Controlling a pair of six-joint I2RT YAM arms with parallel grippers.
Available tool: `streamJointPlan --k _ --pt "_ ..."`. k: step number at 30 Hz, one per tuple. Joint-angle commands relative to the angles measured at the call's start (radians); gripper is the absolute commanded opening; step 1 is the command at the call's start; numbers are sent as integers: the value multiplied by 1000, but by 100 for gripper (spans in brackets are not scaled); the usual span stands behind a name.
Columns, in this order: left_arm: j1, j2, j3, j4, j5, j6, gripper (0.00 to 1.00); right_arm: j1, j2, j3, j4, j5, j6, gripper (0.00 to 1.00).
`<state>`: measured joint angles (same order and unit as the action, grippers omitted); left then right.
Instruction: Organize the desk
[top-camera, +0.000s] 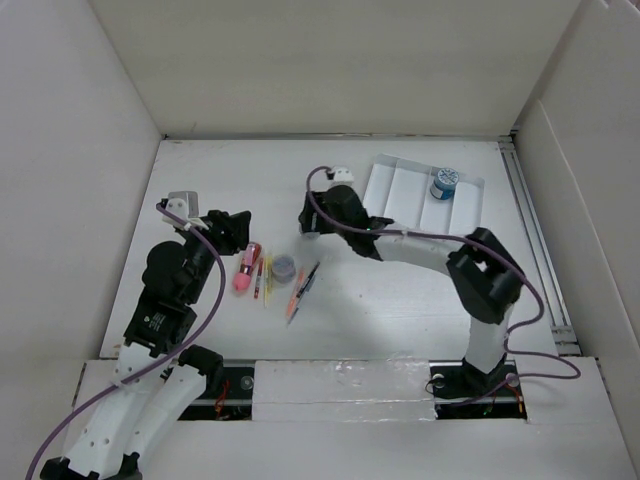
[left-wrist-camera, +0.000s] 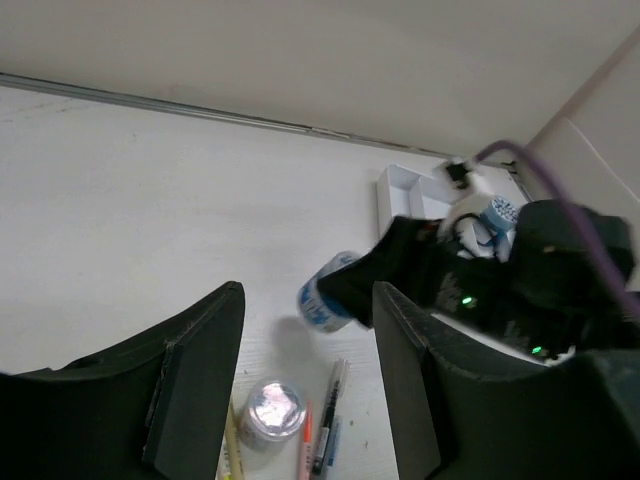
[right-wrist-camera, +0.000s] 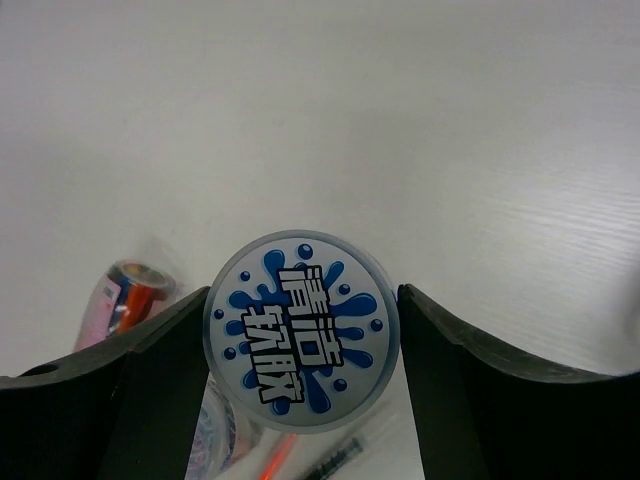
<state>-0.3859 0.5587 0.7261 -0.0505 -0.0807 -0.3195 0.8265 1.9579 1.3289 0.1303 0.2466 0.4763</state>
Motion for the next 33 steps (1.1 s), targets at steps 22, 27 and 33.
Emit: streamJointPlan --k 22,27,33 --pt "-1 -22 13 41 41 5 50 -722 -498 -424 -10 72 381 50" --pt "-1 -33 12 43 45 8 50 -742 -464 -387 -107 95 375 51" --pt "-1 -29 12 44 53 7 51 -751 -456 -356 -187 66 332 57"
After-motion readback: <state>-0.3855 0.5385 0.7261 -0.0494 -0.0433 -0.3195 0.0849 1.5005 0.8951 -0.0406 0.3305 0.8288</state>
